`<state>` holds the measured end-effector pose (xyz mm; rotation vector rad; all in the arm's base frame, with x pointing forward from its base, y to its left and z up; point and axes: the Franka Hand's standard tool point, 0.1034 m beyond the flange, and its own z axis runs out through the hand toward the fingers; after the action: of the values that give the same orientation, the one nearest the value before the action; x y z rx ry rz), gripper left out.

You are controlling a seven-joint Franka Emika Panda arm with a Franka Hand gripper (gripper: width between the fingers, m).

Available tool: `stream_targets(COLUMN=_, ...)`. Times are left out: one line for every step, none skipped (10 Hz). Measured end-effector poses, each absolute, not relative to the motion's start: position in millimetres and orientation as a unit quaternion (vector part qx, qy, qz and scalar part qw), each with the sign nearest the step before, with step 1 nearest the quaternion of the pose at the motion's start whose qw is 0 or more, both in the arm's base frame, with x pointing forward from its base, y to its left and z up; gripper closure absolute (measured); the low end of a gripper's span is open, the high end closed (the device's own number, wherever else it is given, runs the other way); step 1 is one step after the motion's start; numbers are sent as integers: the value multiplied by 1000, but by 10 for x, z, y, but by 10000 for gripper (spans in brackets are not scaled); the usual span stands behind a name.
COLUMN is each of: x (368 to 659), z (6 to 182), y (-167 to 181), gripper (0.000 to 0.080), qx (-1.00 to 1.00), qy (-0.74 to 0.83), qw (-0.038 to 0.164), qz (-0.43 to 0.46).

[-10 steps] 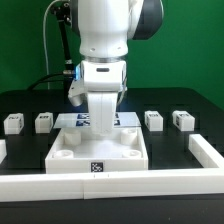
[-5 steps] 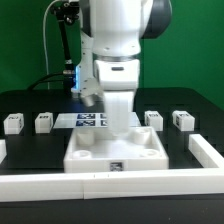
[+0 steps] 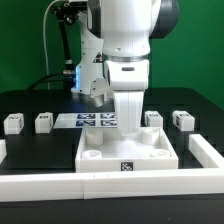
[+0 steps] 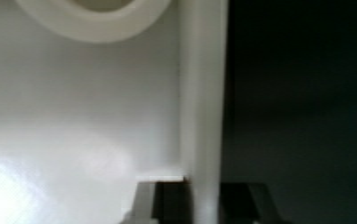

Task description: Assemble square table

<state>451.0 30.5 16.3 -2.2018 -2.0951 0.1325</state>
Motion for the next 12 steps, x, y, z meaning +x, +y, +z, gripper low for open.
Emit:
stream_targets(x=4543, z=163, y=333, gripper=739, qx=-719, qy=-692, qw=49, qz=41)
stream_targets(x=4585, z=164, y=377, gripper=739, qx=-717, qy=-694, qw=49, qz=38)
stream_targets(x=4639, z=167, y=437, gripper=739, qx=-715, qy=-697, qw=48, qz=34)
stream_targets(x=4691, z=168, y=507, gripper=739, qx=-714, qy=-698, qw=47, qz=31)
stream_targets(x=4727, z=168, y=561, gripper=739, qx=-713, qy=-699, qw=46, qz=29)
stream_targets(x=4751, z=169, y=605, gripper=739, qx=-716, qy=-696, qw=46, qz=28)
stream_targets(x=4786, z=172, y=666, gripper=739, qx=-716, qy=-696, qw=45, qz=25)
stream_targets(x=4808, z=177, y=713, gripper=739, qx=-715, qy=-697, qw=44, qz=24)
stream_targets(x=4813, z=180, y=733, gripper=739, qx=-716, qy=-696, qw=43, qz=24)
stream_targets(x=4812, z=180, y=732, gripper=739, qx=-718, qy=-695, qw=43, qz=24)
stream_targets(x=4810, z=178, y=726, gripper=739, qx=-718, qy=-694, qw=44, qz=24)
stream_targets(x=4810, z=178, y=723, gripper=658, qx=-718, qy=-694, qw=44, qz=24)
